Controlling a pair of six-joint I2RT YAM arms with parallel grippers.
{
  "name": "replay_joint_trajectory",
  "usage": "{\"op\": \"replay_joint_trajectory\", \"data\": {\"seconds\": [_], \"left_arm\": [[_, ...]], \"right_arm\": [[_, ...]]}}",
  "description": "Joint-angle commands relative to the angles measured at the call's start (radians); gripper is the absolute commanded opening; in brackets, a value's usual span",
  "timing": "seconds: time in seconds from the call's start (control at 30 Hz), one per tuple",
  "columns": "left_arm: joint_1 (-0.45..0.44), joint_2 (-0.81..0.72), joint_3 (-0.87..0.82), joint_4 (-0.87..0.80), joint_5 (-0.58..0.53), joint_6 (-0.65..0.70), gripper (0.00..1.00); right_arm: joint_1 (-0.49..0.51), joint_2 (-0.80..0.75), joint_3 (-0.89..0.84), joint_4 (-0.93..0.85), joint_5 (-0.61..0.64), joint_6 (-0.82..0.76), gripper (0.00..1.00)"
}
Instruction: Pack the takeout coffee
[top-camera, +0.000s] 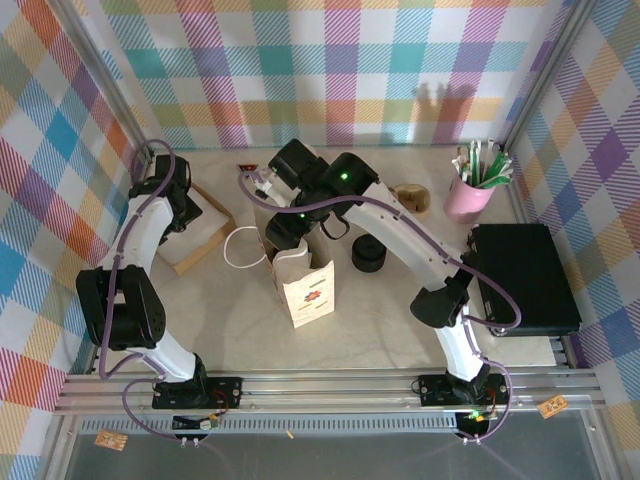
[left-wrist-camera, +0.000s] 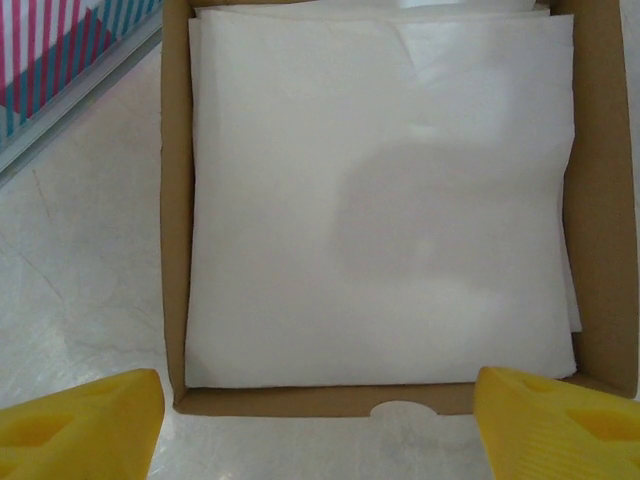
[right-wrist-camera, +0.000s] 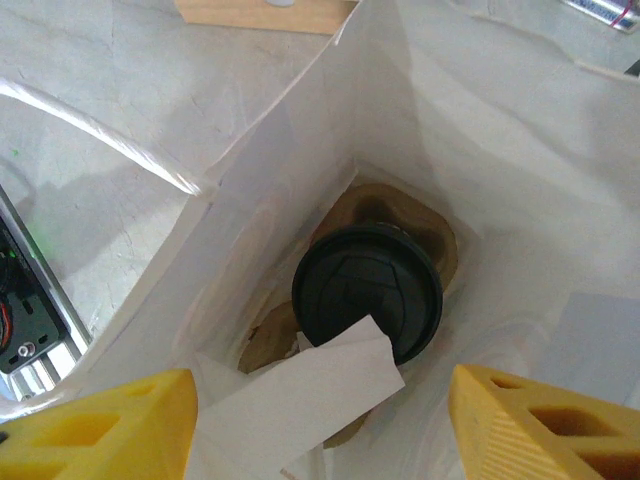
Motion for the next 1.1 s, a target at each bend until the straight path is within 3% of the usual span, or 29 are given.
{"op": "replay_joint_trajectory", "data": {"seconds": [0.0, 0.3, 1.07], "left_arm": [[0.025, 0.026, 0.040, -0.013, 0.034, 0.011, 0.78], [0.066, 0.063, 0.070, -0.016, 0.077, 0.005, 0.76], [0.095, 0.047, 0.010, -0.030, 0.061, 0.000, 0.74]], "right_arm": [[0.007, -0.067, 0.010, 0.029, 0.004, 0.018, 0.70], [0.007, -0.085, 0.011, 0.070, 0.023, -0.014, 0.75], [0.007, -0.187, -0.085, 0.200, 0.079, -0.084, 0.80]]}}
